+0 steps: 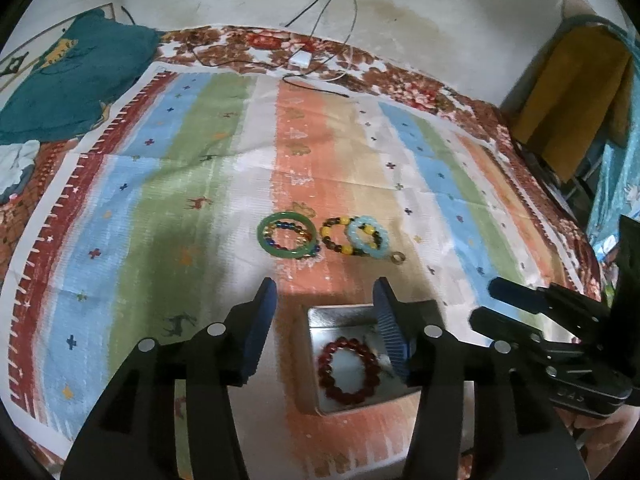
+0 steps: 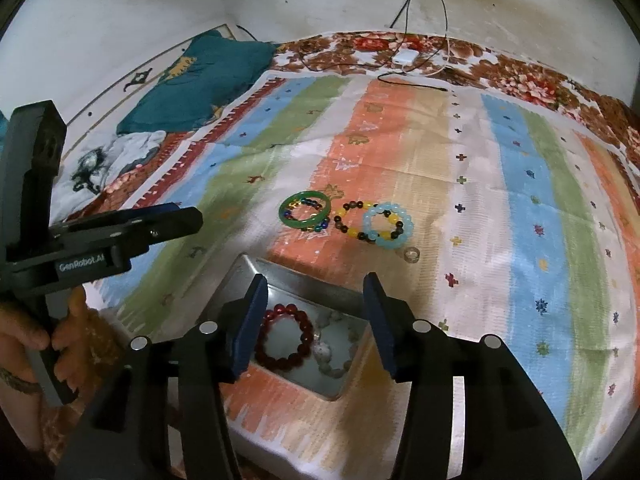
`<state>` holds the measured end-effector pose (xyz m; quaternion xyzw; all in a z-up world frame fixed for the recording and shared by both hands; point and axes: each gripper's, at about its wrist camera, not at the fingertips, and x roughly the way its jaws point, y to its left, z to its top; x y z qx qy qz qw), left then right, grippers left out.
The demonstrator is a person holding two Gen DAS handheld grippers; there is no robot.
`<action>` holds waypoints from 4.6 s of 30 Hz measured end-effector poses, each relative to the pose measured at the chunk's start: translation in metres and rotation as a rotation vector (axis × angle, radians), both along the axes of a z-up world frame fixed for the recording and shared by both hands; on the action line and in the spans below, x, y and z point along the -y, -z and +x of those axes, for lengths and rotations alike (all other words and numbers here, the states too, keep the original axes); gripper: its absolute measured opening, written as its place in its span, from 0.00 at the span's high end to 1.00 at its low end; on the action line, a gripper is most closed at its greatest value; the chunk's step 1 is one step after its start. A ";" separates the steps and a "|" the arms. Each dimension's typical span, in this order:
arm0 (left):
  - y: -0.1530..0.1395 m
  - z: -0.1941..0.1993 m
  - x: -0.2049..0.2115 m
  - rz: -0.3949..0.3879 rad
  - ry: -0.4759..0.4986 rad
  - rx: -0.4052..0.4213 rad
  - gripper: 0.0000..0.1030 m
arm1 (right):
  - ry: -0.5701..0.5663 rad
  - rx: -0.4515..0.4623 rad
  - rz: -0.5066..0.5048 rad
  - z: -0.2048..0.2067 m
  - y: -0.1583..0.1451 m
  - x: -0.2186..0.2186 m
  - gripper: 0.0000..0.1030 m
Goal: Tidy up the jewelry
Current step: 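Withdraw both tools from the tin back toward the remaining bracelets, then grasp the green jade bangle with left gripper while right gripper grasps light blue bracelet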
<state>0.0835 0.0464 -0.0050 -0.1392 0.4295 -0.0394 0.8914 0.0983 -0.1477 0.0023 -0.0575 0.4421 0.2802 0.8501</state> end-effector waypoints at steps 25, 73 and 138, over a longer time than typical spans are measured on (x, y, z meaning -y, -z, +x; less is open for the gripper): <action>0.022 0.054 -0.015 0.098 -0.028 -0.095 0.17 | 0.049 -0.030 -0.022 0.041 0.007 -0.002 0.33; 0.073 0.125 -0.052 0.098 -0.099 -0.235 0.17 | 0.135 -0.162 -0.112 0.136 0.058 -0.001 0.32; 0.127 0.169 -0.036 0.288 0.022 -0.338 0.44 | 0.174 -0.251 -0.224 0.194 0.121 -0.009 0.54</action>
